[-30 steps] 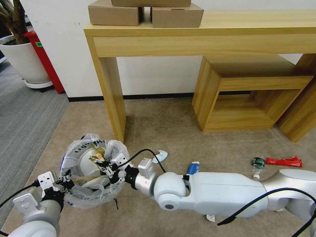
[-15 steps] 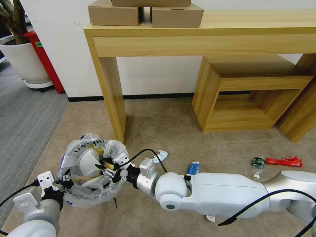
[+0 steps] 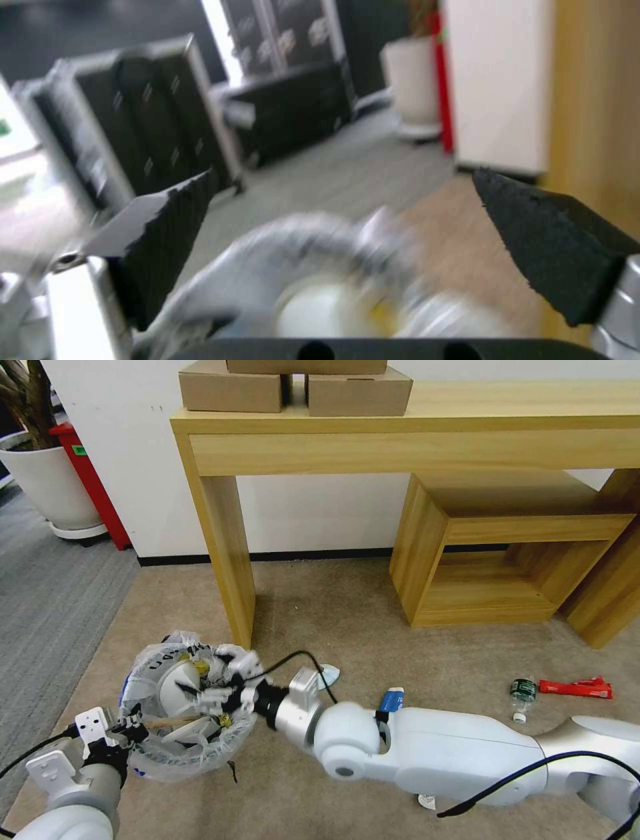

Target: Pick up the trash bin and place the garbage on the floor into it.

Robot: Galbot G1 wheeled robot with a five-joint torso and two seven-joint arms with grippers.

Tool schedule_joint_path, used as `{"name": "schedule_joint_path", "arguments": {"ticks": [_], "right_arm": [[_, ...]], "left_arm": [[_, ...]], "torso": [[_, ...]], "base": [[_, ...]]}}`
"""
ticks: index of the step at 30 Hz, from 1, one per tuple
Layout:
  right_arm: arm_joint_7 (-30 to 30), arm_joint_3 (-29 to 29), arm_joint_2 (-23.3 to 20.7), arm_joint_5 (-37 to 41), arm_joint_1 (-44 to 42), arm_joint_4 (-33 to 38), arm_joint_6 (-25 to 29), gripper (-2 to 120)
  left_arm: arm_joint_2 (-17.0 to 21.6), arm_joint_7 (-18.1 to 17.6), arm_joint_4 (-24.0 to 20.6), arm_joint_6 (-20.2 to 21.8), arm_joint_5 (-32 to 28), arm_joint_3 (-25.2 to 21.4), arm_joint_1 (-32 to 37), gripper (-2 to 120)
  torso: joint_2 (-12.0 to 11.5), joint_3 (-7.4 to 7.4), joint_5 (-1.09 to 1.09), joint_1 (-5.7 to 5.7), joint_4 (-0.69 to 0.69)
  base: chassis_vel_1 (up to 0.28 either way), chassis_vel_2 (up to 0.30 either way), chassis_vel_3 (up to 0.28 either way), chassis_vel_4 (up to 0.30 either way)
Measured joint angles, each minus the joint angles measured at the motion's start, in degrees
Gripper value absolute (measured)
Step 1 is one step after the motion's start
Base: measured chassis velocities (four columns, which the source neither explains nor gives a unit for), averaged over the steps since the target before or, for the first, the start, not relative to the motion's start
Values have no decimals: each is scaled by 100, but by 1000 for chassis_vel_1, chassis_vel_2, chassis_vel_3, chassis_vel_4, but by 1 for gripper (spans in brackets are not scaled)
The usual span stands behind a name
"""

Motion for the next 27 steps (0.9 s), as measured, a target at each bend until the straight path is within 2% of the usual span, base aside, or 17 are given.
{"name": "schedule_joint_path", "arguments": {"ticks": [1,2,3,6,7,9,10,13,14,16,17,20,27], "right_arm": [[-15,90,-18,-5,-41,8,5,99],[-62,455,-96,-23,-227,39,13,100],[-62,455,-96,-23,-227,39,13,100],[-154,1476,-326,-67,-752,138,5,100],[-154,1476,-326,-67,-752,138,5,100],[-215,2482,-569,-145,-1225,303,3,100],[-215,2482,-569,-145,-1225,303,3,100],[-246,3424,-755,-318,-1755,468,-17,100],[-246,3424,-755,-318,-1755,468,-17,100],[-248,3954,-787,-469,-2042,543,-17,100],[-248,3954,-787,-469,-2042,543,-17,100],[-244,4676,-791,-683,-2489,659,-24,100],[-235,5547,-776,-1028,-3292,794,-7,100]], "left_arm": [[2,0,0,1,0,-1,0,0],[10,0,0,5,1,-2,-2,0],[10,0,0,5,1,-2,-2,0],[35,0,2,17,6,-1,-13,0],[35,0,2,17,6,-1,-13,0],[54,3,-3,28,29,-10,-20,0],[54,3,-3,28,29,-10,-20,0],[43,13,-66,34,61,-31,6,0],[43,13,-66,34,61,-31,6,0],[-18,32,-114,35,101,-58,50,0],[-18,32,-114,35,101,-58,50,0],[-134,38,-183,33,189,-88,96,0],[-171,86,-214,32,276,-62,123,0]], "torso": [[0,0,0,0,0],[0,0,0,0,-1],[0,0,0,0,-1],[0,0,1,0,-2],[0,0,1,0,-2],[0,0,1,1,-2],[0,0,1,1,-2],[0,0,1,0,-2],[0,0,1,0,-2],[0,-1,1,0,-3],[0,-1,1,0,-3],[0,-1,0,0,-1],[0,-1,1,0,-2]], "base": [[0,0,0,0],[0,0,0,0],[0,0,0,0],[0,0,0,0],[0,0,0,0],[0,0,0,0],[0,0,0,0],[0,0,0,0],[0,0,0,0],[0,0,0,0],[0,0,0,0],[0,0,0,0],[0,0,0,0]]}}
